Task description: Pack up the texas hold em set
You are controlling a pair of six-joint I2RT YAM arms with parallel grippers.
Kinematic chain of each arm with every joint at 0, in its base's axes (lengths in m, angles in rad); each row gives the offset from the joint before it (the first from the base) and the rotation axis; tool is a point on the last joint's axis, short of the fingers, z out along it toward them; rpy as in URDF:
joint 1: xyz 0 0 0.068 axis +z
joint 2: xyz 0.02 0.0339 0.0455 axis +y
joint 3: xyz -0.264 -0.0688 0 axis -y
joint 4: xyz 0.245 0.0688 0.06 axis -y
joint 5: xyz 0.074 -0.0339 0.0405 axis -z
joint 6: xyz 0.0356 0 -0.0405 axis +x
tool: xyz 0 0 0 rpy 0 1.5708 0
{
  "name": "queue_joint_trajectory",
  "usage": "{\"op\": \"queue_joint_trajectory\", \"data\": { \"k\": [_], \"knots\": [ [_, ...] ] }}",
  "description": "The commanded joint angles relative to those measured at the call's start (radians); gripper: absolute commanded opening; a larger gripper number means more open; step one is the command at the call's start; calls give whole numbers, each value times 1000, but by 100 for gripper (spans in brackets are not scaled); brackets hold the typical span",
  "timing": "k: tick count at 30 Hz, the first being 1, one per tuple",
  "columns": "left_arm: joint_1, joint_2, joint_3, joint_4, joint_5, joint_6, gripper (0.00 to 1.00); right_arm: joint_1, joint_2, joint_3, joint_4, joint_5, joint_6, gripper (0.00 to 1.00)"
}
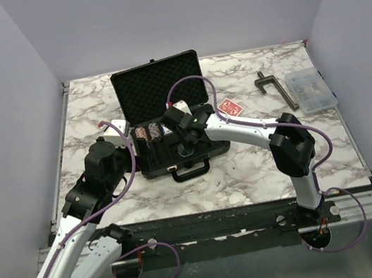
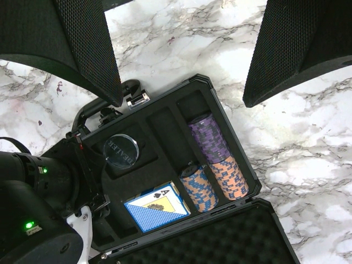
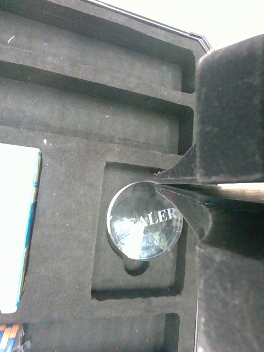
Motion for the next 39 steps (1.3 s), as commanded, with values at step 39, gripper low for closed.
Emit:
{"op": "queue_joint_trajectory", "data": {
  "k": [39],
  "knots": [
    [1,0,-7,10,-19,13,90,4,56,-30,-33,-22,-3,1]
  ]
}}
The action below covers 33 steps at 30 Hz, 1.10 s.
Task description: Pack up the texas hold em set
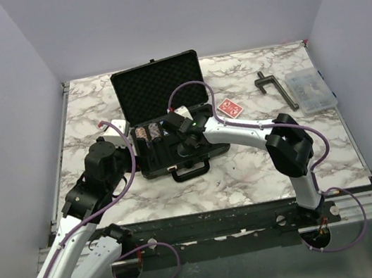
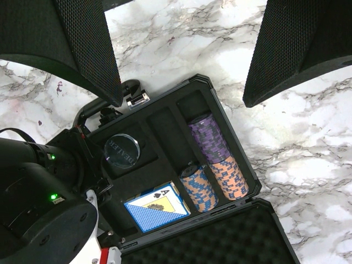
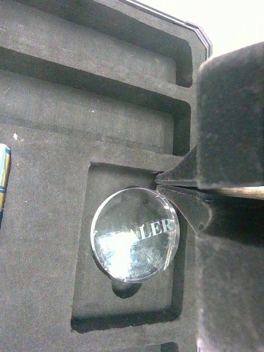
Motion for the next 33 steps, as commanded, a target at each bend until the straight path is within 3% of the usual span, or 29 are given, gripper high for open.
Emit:
{"op": "queue_joint_trajectory", "data": {
  "k": [1,12,23,33],
  "knots": [
    [1,-2,-7,9,-19,13,90,1,44,23,-19,-22,-6,1],
    [1,-2,-7,10,-21,13,90,3,91,95,-6,-87,-24,0],
    [1,-4,-7,10,-22,13,90,3,59,65,52,-127,-37,1],
    [2,-5,-9,9,-28,14,90,3,42,48,34,-74,-42,1]
  ]
}}
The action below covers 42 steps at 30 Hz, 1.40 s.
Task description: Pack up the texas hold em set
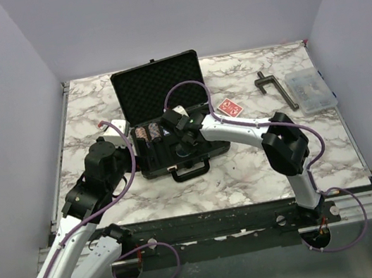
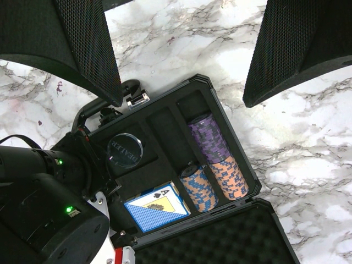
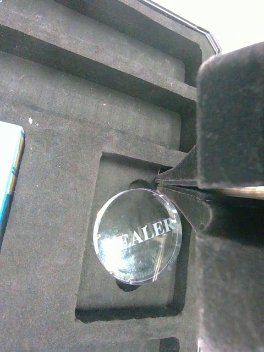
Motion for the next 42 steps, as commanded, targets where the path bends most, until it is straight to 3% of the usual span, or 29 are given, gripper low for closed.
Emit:
{"op": "queue_joint_trajectory", "data": {
  "k": [1,4,9,32,42],
  "knots": [
    [1,-3,-9,10,-27,12,90,6,-16,-35,69,-4,8,1],
    [2,-1,-9,10,-25,13,90,7,-52,-46,46,29,8,6],
    [2,-3,-8,11,-28,14,90,6,-113,-34,36,27,10,27],
    [2,-13,-10,10,-36,15,90,6,-16,48,185,-240,27,24],
    [2,-12,-9,10,-36,16,90,5,-27,11,172,-177,28,24]
  ]
}}
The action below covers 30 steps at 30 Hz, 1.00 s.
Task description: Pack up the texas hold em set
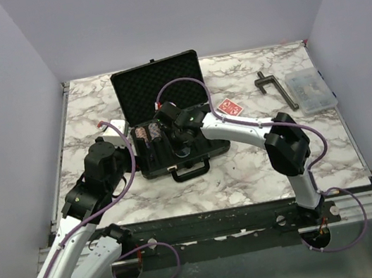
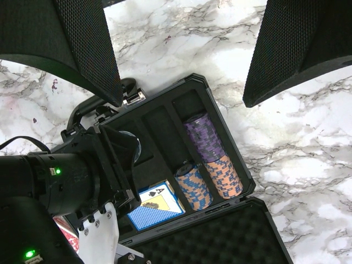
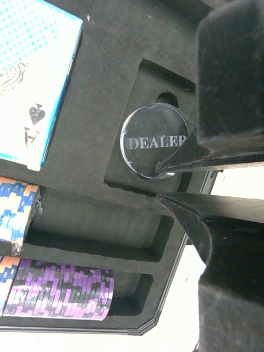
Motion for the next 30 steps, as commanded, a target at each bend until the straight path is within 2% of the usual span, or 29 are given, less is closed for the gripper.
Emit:
{"op": "queue_joint_trajectory", "data": {
  "k": [1,3,6,8,15,21,27,30],
  "knots": [
    [2,-9,-9,10,-18,8,90,2,-28,-21,8,54,-1,25],
    [2,-9,-8,10,-18,8,90,2,-58,-14,11,95,-18,29],
    [2,-10,-9,10,-18,8,91,1,-90,3,10,178,-51,48],
    [2,-11,-10,10,-19,8,91,-12,-96,21,-6,246,-67,53],
    [2,-11,-10,10,-17,8,91,-129,-120,36,-21,255,-108,63],
    [2,-9,-10,11,-14,8,90,-227,-143,12,-15,246,-144,65],
    [2,-7,-10,10,-13,8,91,-240,-169,-44,-15,237,-136,70],
    [3,-7,-9,11,-10,8,90,-238,-190,-86,-7,126,-106,70]
  ]
}}
